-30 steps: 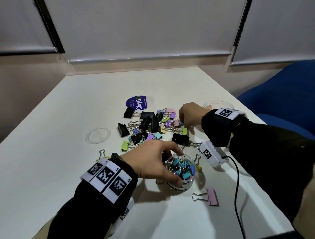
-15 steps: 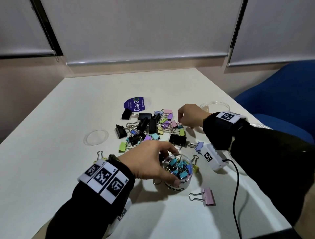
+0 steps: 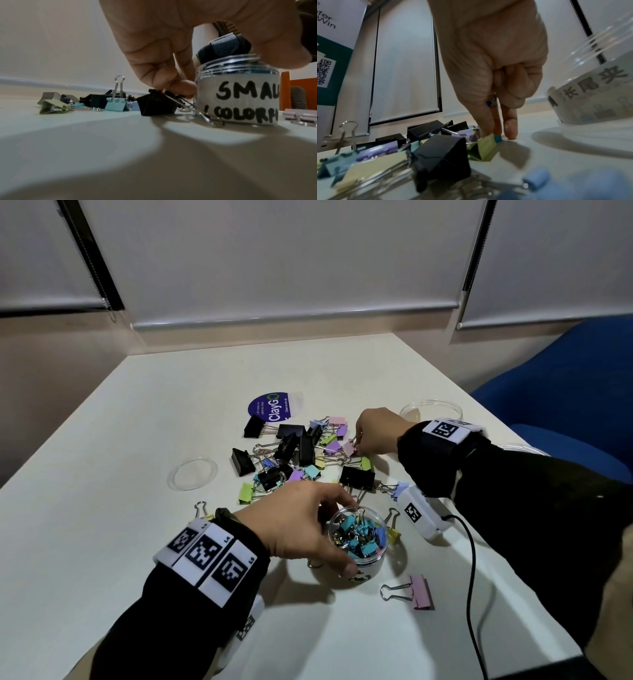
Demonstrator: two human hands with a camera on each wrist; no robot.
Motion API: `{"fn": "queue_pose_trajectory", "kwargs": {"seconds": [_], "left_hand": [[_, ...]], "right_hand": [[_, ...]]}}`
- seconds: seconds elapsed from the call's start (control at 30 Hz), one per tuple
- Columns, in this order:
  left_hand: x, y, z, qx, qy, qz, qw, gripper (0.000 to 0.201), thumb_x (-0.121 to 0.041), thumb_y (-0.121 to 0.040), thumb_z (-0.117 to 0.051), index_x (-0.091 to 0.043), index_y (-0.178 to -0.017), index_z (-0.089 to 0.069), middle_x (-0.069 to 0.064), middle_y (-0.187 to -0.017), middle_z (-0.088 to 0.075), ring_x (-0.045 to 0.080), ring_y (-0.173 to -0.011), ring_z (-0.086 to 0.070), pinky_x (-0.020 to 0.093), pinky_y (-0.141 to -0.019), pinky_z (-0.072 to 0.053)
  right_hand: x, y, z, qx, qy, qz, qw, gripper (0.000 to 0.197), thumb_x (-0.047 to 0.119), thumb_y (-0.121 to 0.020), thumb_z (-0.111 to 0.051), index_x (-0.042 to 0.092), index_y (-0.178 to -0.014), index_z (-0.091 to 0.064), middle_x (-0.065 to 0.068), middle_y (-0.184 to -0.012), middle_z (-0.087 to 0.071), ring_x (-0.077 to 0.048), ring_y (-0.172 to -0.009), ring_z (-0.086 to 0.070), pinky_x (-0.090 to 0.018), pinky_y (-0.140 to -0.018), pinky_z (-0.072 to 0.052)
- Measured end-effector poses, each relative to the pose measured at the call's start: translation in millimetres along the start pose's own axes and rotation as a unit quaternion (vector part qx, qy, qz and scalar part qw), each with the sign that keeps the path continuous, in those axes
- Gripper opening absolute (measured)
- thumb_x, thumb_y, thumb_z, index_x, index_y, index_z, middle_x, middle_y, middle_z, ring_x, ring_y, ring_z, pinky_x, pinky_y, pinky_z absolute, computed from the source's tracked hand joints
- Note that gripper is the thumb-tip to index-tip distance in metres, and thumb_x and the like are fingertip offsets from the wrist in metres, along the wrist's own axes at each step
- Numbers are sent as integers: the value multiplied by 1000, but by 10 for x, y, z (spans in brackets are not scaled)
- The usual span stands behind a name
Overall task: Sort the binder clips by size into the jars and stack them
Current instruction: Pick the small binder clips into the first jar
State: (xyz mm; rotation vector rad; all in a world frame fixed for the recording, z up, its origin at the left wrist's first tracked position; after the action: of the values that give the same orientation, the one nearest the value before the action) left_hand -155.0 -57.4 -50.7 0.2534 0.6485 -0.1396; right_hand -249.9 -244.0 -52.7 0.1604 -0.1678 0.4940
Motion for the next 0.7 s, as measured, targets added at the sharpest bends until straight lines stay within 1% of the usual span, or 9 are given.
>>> {"fn": "queue_pose_trajectory", "kwargs": {"seconds": [0.17, 0.23, 0.3, 0.4, 0.47, 0.5, 0.53, 0.6, 0.7], "left_hand": [[-5, -4, -16, 4, -2, -1, 1000, 76, -37, -54, -92, -36, -121, -57, -20, -82, -56, -19, -56, -51, -1, -50, -33], [-12, -3, -17, 2, -2, -2, 1000, 75, -37, -54, -92, -35, -121, -57, -20, -80, -55, -19, -56, -51, 0, -50, -33], [-19, 1, -15, 0, -2, -4, 1000, 75, -36, -55, -92, -34, -121, -57, -19, -78, -56, -19, -57, -52, 0, -50, -34], [-23, 2, -17, 1, -1, -6, 1000, 75, -36, -56, -92, -34, -122, -57, -18, -75, -54, -19, -55, -51, 0, -49, -34], [-28, 5, -11, -2, -1, -6, 1000, 75, -36, -56, -92, -34, -123, -57, -18, -75, -53, -19, -55, -51, 0, -50, -34], [-29, 3, -9, -2, -1, -8, 1000, 75, -36, -56, -92, -34, -123, -57, -19, -76, -53, -20, -56, -51, 0, -50, -35], [-28, 0, -5, -2, 0, -9, 1000, 75, -35, -56, -92, -33, -122, -58, -21, -75, -54, -20, -56, -51, 0, -50, -35], [-18, -3, 1, -1, 2, -11, 1000, 73, -35, -55, -92, -32, -120, -59, -23, -71, -56, -18, -58, -54, 0, -53, -37], [17, -14, 10, 0, 3, -8, 1000, 75, -36, -53, -93, -33, -120, -59, -21, -88, -62, -10, -79, -61, 5, -70, -45]], "right_hand": [[91, 79, 17, -3, 15, 12, 1000, 21, 10, -76, -70, -5, -92, -69, -19, -92, -70, -28, -77, -64, -26, -58, -40], [128, 113, 21, -2, 31, 8, 999, 9, 6, -78, -64, -3, -75, -64, -18, -73, -63, -25, -64, -54, -24, -53, -37], [153, 125, 5, -5, 49, 3, 999, 26, 3, -79, -60, 5, -57, -46, -9, -56, -45, -20, -53, -43, -23, -46, -30], [173, 164, 9, -2, 63, 16, 998, 38, 3, -78, -60, 11, -52, -33, -5, -52, -33, -18, -47, -32, -23, -44, -23], [172, 236, 83, -19, 49, 8, 999, 32, 6, -77, -59, 9, -54, -37, -8, -53, -37, -22, -52, -36, -23, -47, -25], [182, 296, 146, -28, 35, -3, 999, 21, 7, -77, -58, 6, -60, -46, -11, -59, -46, -25, -58, -42, -23, -49, -30], [205, 359, 219, -40, 25, 13, 999, 6, 9, -78, -57, 4, -74, -57, -13, -70, -56, -27, -67, -50, -24, -53, -34], [262, 555, 345, -32, -11, 42, 999, 14, 12, -80, -58, 11, -94, -61, -4, -86, -60, -20, -78, -54, -21, -55, -37], [397, 982, 439, 43, -79, 111, 990, 12, 14, -80, -61, 18, -91, -63, 5, -83, -61, -10, -72, -54, -24, -57, -42]]}}
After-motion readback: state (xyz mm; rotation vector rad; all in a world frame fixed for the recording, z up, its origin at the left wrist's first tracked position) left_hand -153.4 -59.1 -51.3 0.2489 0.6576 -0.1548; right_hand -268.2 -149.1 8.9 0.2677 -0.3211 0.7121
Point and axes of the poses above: each hand's wrist, its own y-axis away from the middle knuckle, its own z-axis out of the back of the hand, x = y × z, the point moved 4 cm from there along -y, towards the middle knuckle
